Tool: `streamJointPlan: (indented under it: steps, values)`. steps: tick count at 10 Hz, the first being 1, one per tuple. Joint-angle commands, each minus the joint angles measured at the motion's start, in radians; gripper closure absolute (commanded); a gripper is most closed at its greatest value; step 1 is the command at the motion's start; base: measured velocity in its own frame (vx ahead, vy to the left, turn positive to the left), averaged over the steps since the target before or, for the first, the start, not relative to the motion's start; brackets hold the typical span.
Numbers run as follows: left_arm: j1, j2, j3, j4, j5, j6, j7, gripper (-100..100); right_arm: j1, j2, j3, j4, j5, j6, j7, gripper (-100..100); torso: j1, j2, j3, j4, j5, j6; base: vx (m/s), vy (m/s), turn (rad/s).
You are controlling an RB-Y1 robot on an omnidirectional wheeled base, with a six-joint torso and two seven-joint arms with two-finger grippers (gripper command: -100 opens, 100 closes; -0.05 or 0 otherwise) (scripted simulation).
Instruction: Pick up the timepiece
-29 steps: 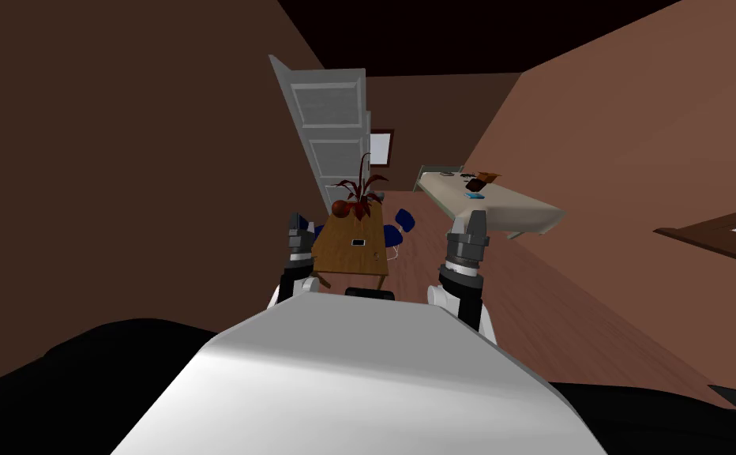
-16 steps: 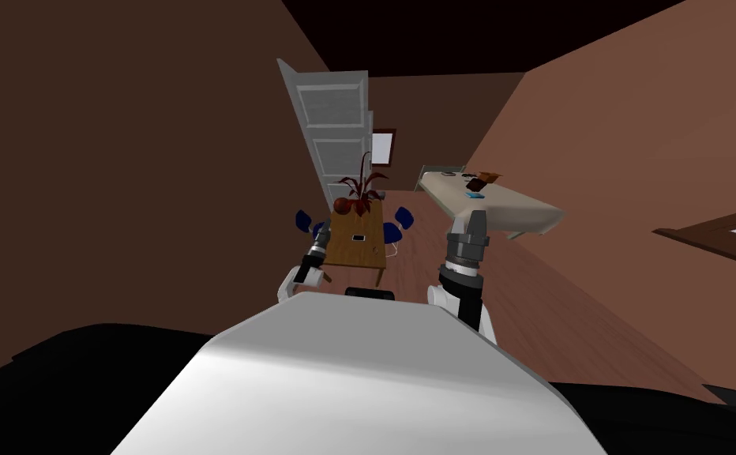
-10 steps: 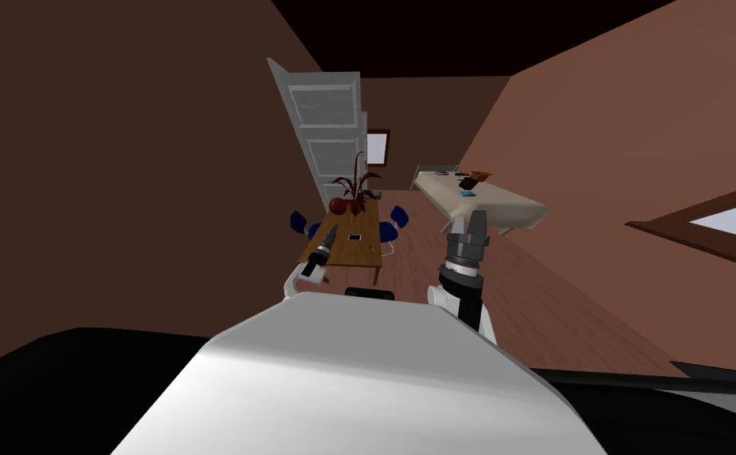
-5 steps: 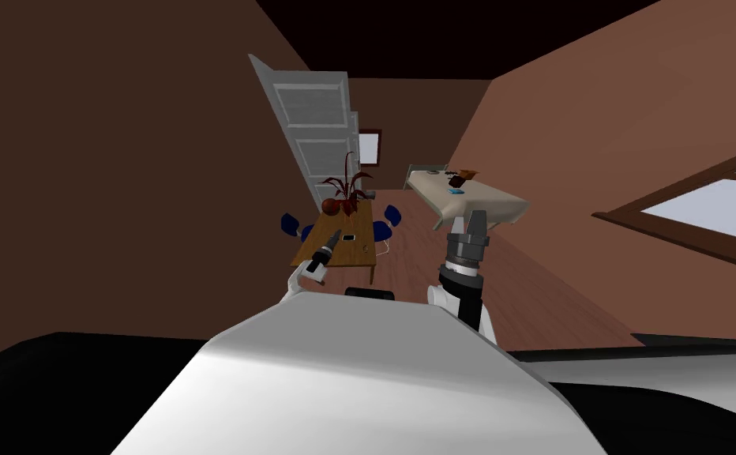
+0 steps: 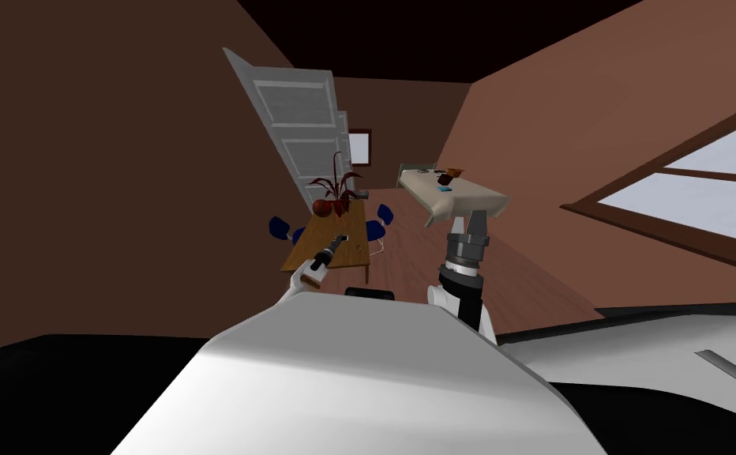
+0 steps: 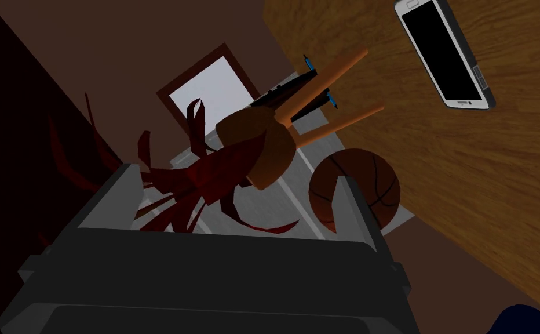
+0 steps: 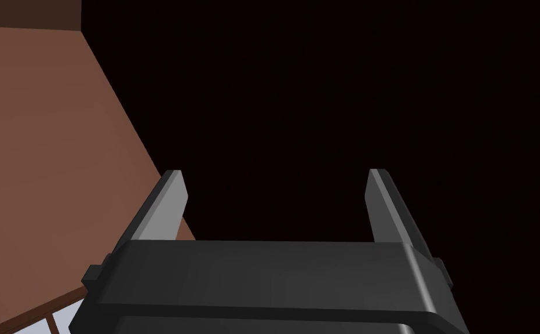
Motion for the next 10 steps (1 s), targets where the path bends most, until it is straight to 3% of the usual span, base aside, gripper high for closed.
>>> streamJointPlan:
  steps: [1,6,8,10]
  values:
    - [-0.017,0.016,-0.021,0.050,-0.004,0.024,-0.002,-100,0.000,0.000,0.000,0.000,0.000,0.000,0.000,0,0.000,0.000,0.000,0.000,0.000,0.000,0.004,-0.054,-0.177]
    - [-0.049,0.049,-0.060,0.141,-0.004,0.073,-0.005,-100,0.000,0.000,0.000,0.000,0.000,0.000,0.000,0,-0.001,0.000,0.000,0.000,0.000,0.000,0.004,-0.047,-0.127]
    - [-0.078,0.082,-0.098,0.217,-0.003,0.119,-0.006,-100,0.000,0.000,0.000,0.000,0.000,0.000,0.000,0,-0.001,0.000,0.000,0.000,0.000,0.000,0.003,-0.070,-0.248]
    - [-0.078,0.082,-0.098,0.221,-0.003,0.119,-0.006,-100,0.000,0.000,0.000,0.000,0.000,0.000,0.000,0,-0.001,-0.001,0.000,0.000,0.000,0.000,0.014,-0.040,-0.022]
